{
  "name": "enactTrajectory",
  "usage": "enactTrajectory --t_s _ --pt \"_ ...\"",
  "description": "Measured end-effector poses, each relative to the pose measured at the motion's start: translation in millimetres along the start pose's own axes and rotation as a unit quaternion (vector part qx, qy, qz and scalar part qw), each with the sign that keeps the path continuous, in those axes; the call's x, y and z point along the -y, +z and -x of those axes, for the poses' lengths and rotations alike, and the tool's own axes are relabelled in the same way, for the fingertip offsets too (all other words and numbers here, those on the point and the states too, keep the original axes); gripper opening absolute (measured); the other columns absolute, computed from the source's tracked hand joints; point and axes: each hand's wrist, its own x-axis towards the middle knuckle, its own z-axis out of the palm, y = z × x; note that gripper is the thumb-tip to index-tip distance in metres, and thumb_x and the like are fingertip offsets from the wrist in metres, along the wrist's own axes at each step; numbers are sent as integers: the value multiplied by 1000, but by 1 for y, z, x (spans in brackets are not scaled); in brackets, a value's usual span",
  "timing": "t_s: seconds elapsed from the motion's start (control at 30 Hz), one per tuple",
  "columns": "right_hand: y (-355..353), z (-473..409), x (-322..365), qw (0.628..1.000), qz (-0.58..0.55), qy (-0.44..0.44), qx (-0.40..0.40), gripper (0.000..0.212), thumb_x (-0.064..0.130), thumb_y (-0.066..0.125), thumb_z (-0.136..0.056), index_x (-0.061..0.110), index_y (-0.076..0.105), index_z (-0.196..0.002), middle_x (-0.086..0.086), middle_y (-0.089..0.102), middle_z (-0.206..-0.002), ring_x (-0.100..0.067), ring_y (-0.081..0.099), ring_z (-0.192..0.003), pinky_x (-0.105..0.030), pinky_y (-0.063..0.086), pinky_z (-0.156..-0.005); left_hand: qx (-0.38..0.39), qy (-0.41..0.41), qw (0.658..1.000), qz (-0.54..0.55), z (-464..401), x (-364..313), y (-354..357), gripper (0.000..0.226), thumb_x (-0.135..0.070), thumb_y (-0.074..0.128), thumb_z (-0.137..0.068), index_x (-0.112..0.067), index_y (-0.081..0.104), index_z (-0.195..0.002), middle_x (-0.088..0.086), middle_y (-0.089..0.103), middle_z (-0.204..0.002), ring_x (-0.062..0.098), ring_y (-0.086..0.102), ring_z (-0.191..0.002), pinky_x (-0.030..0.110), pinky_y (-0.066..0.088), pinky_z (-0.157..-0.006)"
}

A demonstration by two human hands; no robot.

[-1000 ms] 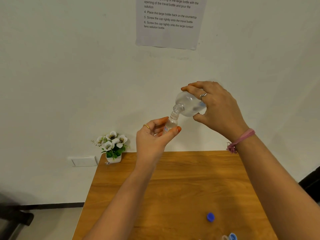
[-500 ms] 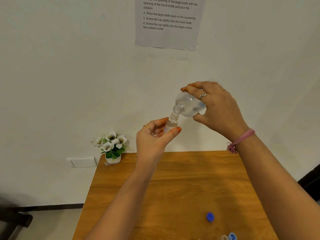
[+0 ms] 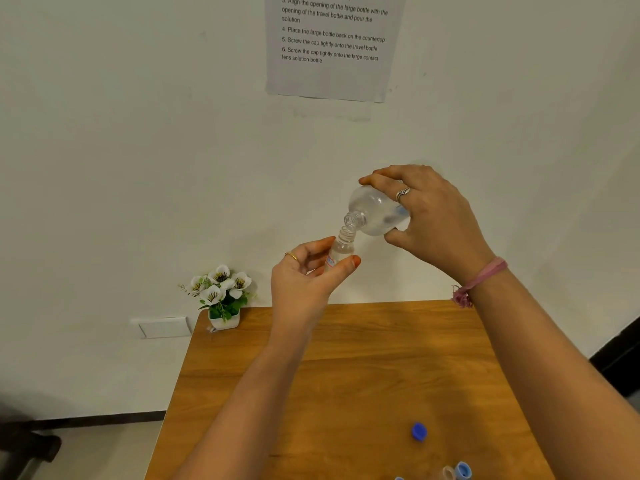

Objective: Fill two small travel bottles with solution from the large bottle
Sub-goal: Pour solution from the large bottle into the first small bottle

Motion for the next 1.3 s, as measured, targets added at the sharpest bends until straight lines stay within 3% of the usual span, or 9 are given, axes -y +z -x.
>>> enactTrajectory --t_s 0.63,0.87,1.3 --pt "-8 5 0 1000 11 2 -5 67 10 81 -63 19 57 -125 -5 62 -118 -27 56 -106 -36 47 -85 11 6 1000 1 6 -3 3 44 -15 88 -65 -14 71 -105 -3 76 -94 6 71 -87 18 57 -74" --pt "-10 8 -3 1000 9 7 2 65 12 79 -65 22 57 -126 -1 61 -119 -23 53 -108 -31 43 -86 16 4 1000 6 8 -3 6 40 -17 88 -65 -20 70 -101 -13 75 -91 2 70 -85 13 54 -69" --pt "-10 12 -5 1000 -1 19 21 71 15 83 -64 22 54 -128 -3 60 -121 -26 54 -108 -35 46 -83 10 -3 1000 4 10 0 9 42 -18 88 -64 -19 71 -102 -7 76 -94 6 70 -89 18 57 -73"
